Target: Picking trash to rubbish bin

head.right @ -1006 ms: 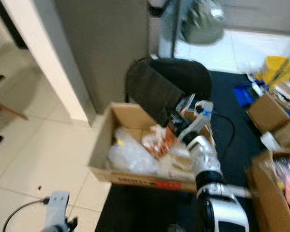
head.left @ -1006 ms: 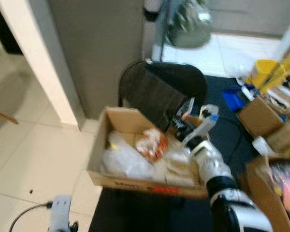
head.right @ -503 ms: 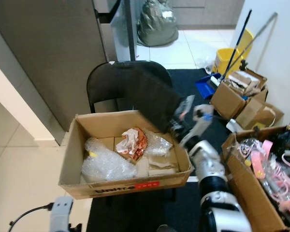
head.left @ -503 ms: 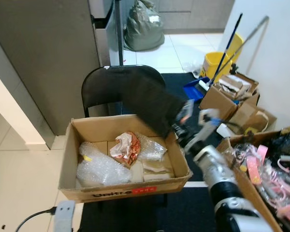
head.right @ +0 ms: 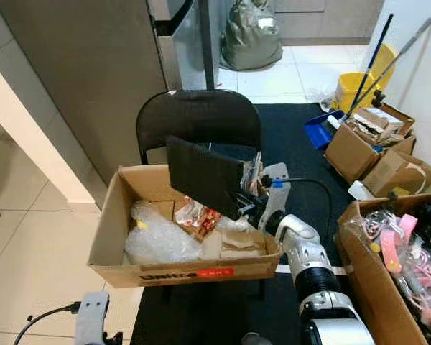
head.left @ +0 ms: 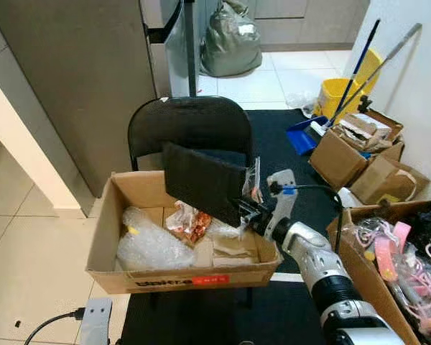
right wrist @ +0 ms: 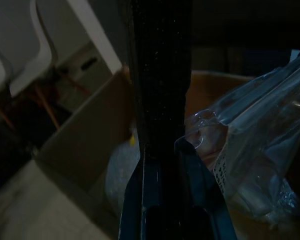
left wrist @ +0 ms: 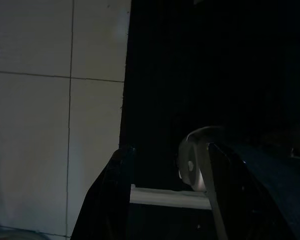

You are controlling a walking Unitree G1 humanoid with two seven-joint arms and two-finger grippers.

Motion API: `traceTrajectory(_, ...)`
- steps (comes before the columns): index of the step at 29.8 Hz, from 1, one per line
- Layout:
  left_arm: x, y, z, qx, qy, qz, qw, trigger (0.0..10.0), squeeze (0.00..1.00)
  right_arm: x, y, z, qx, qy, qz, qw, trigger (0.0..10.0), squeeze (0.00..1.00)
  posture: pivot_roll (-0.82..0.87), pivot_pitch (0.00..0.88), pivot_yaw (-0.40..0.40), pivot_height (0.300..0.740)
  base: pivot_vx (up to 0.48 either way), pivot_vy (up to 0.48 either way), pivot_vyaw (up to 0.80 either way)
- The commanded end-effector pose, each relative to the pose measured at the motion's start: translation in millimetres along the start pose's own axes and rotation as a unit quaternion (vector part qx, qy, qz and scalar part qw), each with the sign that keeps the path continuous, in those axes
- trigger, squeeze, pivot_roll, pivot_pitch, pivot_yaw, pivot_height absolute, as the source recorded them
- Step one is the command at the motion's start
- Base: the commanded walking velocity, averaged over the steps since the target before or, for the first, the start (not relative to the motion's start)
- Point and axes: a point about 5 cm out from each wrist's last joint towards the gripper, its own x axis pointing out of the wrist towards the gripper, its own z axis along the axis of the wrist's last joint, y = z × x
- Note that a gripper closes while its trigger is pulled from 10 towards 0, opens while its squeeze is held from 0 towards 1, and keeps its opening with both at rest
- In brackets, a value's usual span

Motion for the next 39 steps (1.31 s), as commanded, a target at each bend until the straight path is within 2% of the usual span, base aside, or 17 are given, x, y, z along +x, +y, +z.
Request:
traceTrajectory(1, -1.7, 2.6, -8, 0.005, 0.016, 0.002, 1.0, 10.0, 0.0, 0.9, 4.9, -5, -0.025, 0.032, 0.021, 0.999, 10.0, 0.0, 0.05, 0.098, 0.041, 0.74, 0.0, 0.0, 0.0)
traceTrajectory(4, -1.9, 2.4, -9, 0.006, 0.018, 0.003, 1.0, 10.0, 0.0, 2.6, 7.3, -6, -0.044, 0.045, 0.025, 0.998, 10.0, 0.0, 0.05, 0.095, 0.039, 0.74, 0.0, 0.0, 0.0)
traceTrajectory(9, -2.2, 1.8, -11, 0.006, 0.02, 0.003, 1.0, 10.0, 0.0, 10.5, 11.3, -9, -0.041, 0.051, 0.012, 0.998, 10.0, 0.0, 0.05, 0.089, 0.03, 0.74, 0.0, 0.0, 0.0)
traceTrajectory(17, -2.5, -1.0, -14, 0.006, 0.022, 0.0, 1.0, 10.0, 0.0, 31.1, 26.2, -17, -0.04, 0.075, -0.03, 0.996, 10.0, 0.0, 0.06, 0.084, 0.02, 0.74, 0.0, 0.0, 0.0)
traceTrajectory(20, -2.6, -1.1, -15, 0.006, 0.023, 0.0, 1.0, 10.0, 0.0, 33.1, 29.0, -20, -0.054, 0.089, -0.028, 0.994, 10.0, 0.0, 0.06, 0.084, 0.02, 0.74, 0.0, 0.0, 0.0)
traceTrajectory(21, -2.9, -1.2, -16, 0.005, 0.024, 0.0, 1.0, 10.0, 0.0, 33.5, 30.5, -24, -0.076, 0.112, -0.026, 0.99, 10.0, 0.62, 0.06, 0.091, 0.019, 0.74, 0.0, 0.0, 0.0)
traceTrajectory(22, -2.9, -1.2, -16, 0.005, 0.024, 0.0, 1.0, 10.0, 0.0, 33.5, 30.5, -24, -0.076, 0.112, -0.026, 0.99, 10.0, 0.62, 0.06, 0.091, 0.019, 0.74, 0.0, 0.0, 0.0)
traceTrajectory(23, -3.0, -1.1, -17, 0.004, 0.024, 0.0, 1.0, 10.0, 0.0, 33.4, 30.2, -26, -0.077, 0.119, -0.028, 0.99, 10.0, 1.0, 0.06, 0.091, 0.019, 0.74, 0.0, 0.0, 0.0)
traceTrajectory(32, -3.9, -0.5, -20, 0.002, 0.028, 0.002, 1.0, 10.0, 0.0, 28.4, 22.2, -29, -0.072, 0.127, -0.048, 0.988, 10.0, 1.0, 0.06, 0.101, 0.02, 0.74, 0.0, 0.0, 0.0)
traceTrajectory(37, -4.2, 0.0, -21, 0.002, 0.029, 0.002, 1.0, 10.0, 0.0, 23.2, 12.6, -17, -0.042, 0.085, -0.05, 0.994, 10.0, 1.0, 0.06, 0.101, 0.02, 0.74, 0.0, 0.0, 0.0)
traceTrajectory(38, -4.3, 0.1, -21, 0.002, 0.029, 0.002, 1.0, 10.0, 0.0, 22.2, 11.8, -15, -0.036, 0.075, -0.044, 0.996, 10.0, 0.73, 0.06, 0.101, 0.02, 0.74, 0.0, 0.0, 0.0)
traceTrajectory(39, -4.3, 0.3, -21, 0.002, 0.03, 0.002, 1.0, 10.0, 0.0, 21.1, 11.2, -13, -0.029, 0.065, -0.035, 0.997, 10.0, 0.27, 0.06, 0.101, 0.02, 0.74, 0.0, 0.0, 0.0)
